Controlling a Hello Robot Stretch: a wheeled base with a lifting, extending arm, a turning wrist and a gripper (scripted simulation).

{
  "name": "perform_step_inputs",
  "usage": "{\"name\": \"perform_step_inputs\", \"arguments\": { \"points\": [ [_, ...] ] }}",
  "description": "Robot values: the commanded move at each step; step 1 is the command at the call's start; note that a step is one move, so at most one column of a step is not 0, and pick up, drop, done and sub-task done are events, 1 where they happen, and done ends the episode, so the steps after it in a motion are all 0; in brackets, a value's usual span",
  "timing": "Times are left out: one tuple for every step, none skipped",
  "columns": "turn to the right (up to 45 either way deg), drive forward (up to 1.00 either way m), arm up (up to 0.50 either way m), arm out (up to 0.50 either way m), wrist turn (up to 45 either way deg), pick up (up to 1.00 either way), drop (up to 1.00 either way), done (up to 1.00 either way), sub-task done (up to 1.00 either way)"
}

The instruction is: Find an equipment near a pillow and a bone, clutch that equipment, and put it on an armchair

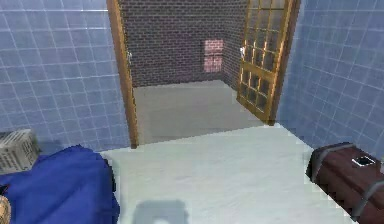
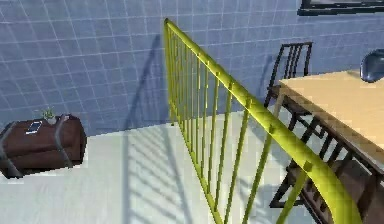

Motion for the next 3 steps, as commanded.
{"name": "perform_step_inputs", "arguments": {
  "points": [
    [0.0, 0.7, 0.0, 0.0, 0.0, 0.0, 0.0, 0.0, 0.0],
    [-12.0, 0.0, 0.0, 0.0, 0.0, 0.0, 0.0, 0.0, 0.0],
    [0.0, 1.0, 0.0, 0.0, 0.0, 0.0, 0.0, 0.0, 0.0]
  ]
}}
